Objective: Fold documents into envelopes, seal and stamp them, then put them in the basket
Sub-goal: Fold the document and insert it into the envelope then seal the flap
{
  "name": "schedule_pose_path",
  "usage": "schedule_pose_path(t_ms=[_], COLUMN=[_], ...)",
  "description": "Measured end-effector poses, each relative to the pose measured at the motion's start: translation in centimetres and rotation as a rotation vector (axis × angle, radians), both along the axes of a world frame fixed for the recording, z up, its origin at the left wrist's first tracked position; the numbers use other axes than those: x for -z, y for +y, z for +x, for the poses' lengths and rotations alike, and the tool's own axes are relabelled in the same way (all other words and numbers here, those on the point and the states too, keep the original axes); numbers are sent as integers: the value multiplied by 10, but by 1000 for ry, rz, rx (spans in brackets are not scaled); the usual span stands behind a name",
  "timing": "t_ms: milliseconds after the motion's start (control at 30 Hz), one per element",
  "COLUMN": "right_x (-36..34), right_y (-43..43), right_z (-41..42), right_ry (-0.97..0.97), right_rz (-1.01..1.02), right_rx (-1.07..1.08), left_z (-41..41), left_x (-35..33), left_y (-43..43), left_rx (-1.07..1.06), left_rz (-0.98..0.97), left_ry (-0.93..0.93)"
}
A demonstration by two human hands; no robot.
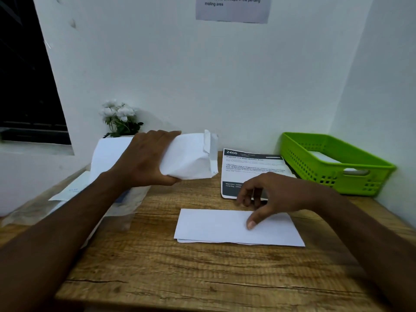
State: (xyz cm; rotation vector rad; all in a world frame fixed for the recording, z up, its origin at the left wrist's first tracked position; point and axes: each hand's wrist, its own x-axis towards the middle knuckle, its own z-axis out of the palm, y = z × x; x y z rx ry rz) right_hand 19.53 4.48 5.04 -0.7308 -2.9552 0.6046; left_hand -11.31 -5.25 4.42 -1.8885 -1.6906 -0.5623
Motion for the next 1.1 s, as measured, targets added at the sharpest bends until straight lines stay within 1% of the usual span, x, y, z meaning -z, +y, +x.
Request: schedule_pose_path(t_ms=[200,367,433,667,733,867,933,1100], right_x=[4,6,6,-5,-9,-14,-14,-13], right_y=[2,5,6,9,13,20,26,33], right_z=[-4,-5,-4,8,10,14,16,20], right_ry=[-43,-63,-32,332,447,664,722,764], right_rz=[-12,-19,-56,-284,-279,-195,-190,-186], right_rx=[-22,6,2,7,44,162,215,299], left_z=[-1,-3,-5,-17,-16,-15,-15,-15], left_x=[1,2,1,-1,0,0,-1,-2], left_y=[0,0,0,1,0,-1,-1,0], left_rx=[24,23,25,3,8,22,14,13], left_rz=[-19,-31,-29,-20,-23,-27,-34,-33], left_ry=[9,7,7,-12,-17,-37,-34,-35])
